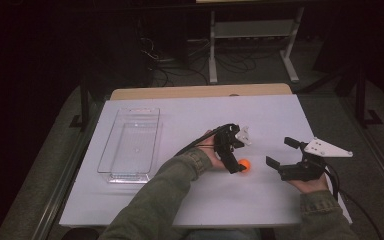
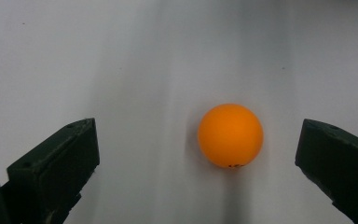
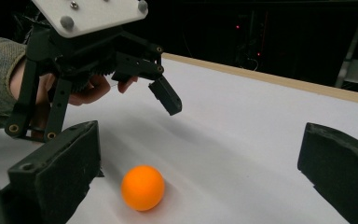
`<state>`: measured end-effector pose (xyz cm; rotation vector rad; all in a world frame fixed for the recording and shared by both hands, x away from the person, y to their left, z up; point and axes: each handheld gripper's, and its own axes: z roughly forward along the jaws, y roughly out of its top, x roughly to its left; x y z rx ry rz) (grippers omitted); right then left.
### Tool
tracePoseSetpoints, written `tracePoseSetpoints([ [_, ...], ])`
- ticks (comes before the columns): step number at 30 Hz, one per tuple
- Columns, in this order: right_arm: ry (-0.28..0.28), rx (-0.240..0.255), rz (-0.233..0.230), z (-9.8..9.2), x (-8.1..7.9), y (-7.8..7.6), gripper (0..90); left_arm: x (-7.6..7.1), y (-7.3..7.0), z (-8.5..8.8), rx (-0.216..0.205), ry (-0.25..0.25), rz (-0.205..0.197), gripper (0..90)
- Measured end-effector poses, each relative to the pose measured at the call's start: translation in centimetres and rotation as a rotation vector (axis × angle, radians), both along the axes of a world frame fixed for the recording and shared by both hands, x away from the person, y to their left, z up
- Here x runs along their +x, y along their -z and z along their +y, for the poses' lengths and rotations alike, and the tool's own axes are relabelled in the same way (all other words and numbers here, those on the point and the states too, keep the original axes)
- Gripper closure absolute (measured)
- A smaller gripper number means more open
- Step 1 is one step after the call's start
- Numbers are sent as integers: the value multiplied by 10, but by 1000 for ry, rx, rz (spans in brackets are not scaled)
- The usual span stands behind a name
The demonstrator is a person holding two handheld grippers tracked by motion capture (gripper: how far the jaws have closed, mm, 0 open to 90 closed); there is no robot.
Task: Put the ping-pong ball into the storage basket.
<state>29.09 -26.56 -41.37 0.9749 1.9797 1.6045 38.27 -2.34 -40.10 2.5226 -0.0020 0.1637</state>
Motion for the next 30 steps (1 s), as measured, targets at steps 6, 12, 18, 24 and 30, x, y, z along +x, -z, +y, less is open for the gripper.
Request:
tracePoseSetpoints([
  [6, 0, 0, 0, 0, 0, 0, 0, -1, 6, -5, 17, 13, 10, 0],
  [12, 0, 1, -1, 0, 0, 0, 0, -1, 12, -10, 36, 26, 22, 0],
  [18, 0, 1, -2, -1, 0, 0, 0, -3, 19, -16, 66, 43, 27, 0],
  [24, -1, 3, -2, -1, 0, 0, 0, -3, 21, -17, 78, 55, 32, 59],
  [30, -1, 3, -2, -1, 0, 0, 0, -2, 22, -15, 96, 72, 33, 163],
])
